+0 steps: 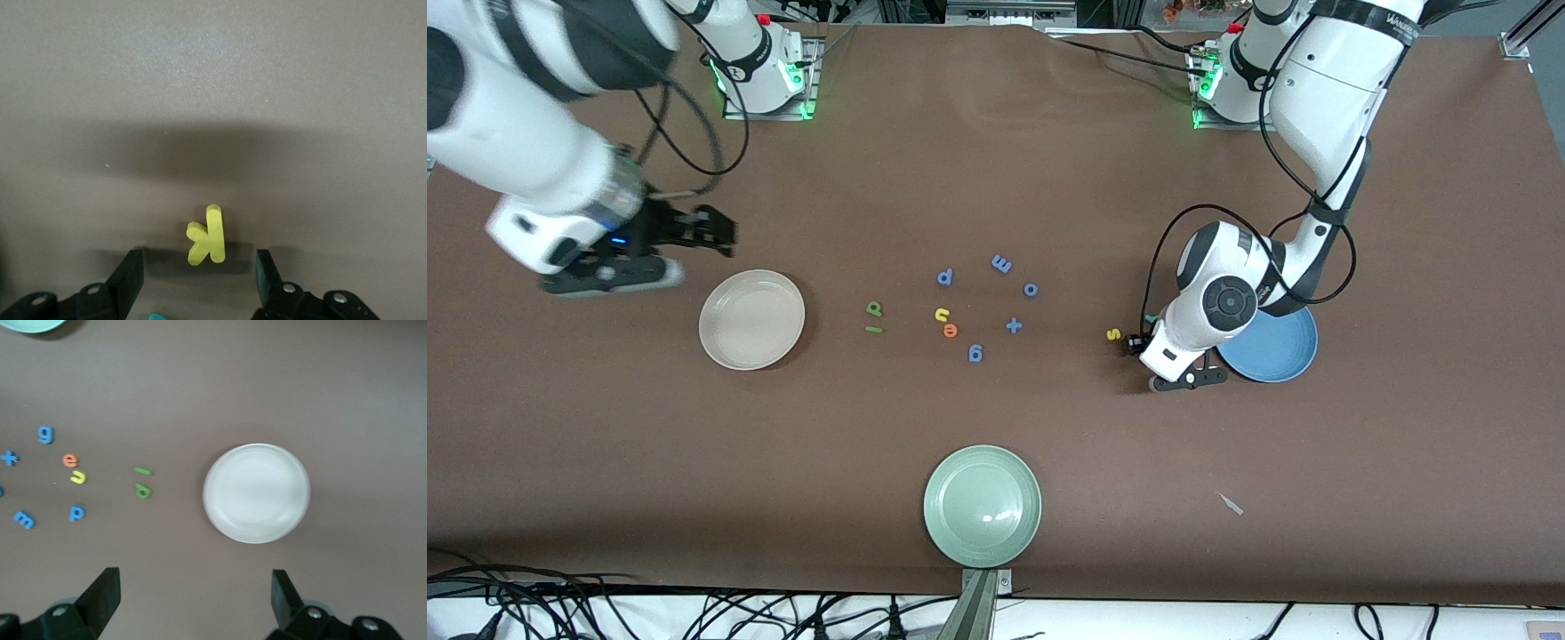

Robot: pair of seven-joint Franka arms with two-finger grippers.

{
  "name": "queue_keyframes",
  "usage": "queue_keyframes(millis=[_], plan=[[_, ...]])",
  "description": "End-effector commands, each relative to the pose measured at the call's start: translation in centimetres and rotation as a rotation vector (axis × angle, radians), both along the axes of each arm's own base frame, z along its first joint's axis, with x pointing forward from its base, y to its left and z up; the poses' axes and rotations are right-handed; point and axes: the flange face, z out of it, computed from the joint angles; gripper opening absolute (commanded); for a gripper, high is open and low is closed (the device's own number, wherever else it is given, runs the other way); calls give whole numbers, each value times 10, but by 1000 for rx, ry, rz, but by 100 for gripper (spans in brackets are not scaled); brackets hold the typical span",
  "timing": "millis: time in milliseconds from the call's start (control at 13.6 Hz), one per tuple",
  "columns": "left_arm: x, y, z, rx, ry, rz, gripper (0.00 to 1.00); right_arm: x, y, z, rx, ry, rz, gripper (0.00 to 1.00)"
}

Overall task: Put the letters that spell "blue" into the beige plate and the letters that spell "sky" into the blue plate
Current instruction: 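Drop the k in the blue plate while the right gripper grasps green d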

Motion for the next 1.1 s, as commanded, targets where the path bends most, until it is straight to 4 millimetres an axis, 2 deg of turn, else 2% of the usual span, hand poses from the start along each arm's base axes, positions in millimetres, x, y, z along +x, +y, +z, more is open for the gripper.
queue_keyframes(millis=[0, 74, 147, 221, 294, 368, 441, 589, 736, 809, 883, 1030], plan=[[2, -2, 10, -2, -22, 35, 51, 13, 41, -38, 3, -18, -24, 100], [2, -3, 10, -2, -22, 38, 41, 16, 57, -56, 9, -23, -38, 100], [2, -4, 8, 0, -18, 47, 37, 21, 66, -74, 13, -27, -37, 100], [1, -3, 4, 1, -12, 49, 33, 18, 86, -85, 9, -26, -41, 100], [1, -3, 3, 3, -12, 39, 22, 11, 107, -102, -9, -10, -53, 100], [1, -3, 3, 3, -13, 27, 4, 10, 123, -113, -7, -27, -78, 100], [3, -2, 5, 4, -17, 26, 0, 11, 129, -128, -7, -34, -117, 100], [7, 2, 20, 26, -35, 6, 0, 12, 141, -169, -11, -20, -125, 100], [6, 6, 42, 53, -3, -3, 0, 11, 134, -199, -3, -36, -138, 100], [9, 16, 59, 83, 1, -25, 0, 3, 128, -215, 4, -46, -140, 100], [13, 32, 77, 114, 12, -83, 0, -7, 122, -227, 13, -64, -143, 100], [25, 81, 92, 117, 71, -193, 0, -26, 99, -256, 26, -85, -158, 100]])
